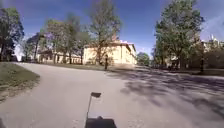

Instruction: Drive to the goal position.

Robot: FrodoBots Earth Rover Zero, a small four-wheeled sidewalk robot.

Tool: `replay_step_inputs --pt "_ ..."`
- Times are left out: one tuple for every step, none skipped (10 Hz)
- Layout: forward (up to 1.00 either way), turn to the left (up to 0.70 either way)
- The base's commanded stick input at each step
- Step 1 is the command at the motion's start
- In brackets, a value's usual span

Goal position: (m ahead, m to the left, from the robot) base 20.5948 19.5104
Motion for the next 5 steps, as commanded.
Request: replay_step_inputs --pt "0.7 0.35" --pt "0.7 0.35" --pt "0.7 0.35" --pt "0.7 0.35" --pt "0.7 0.35"
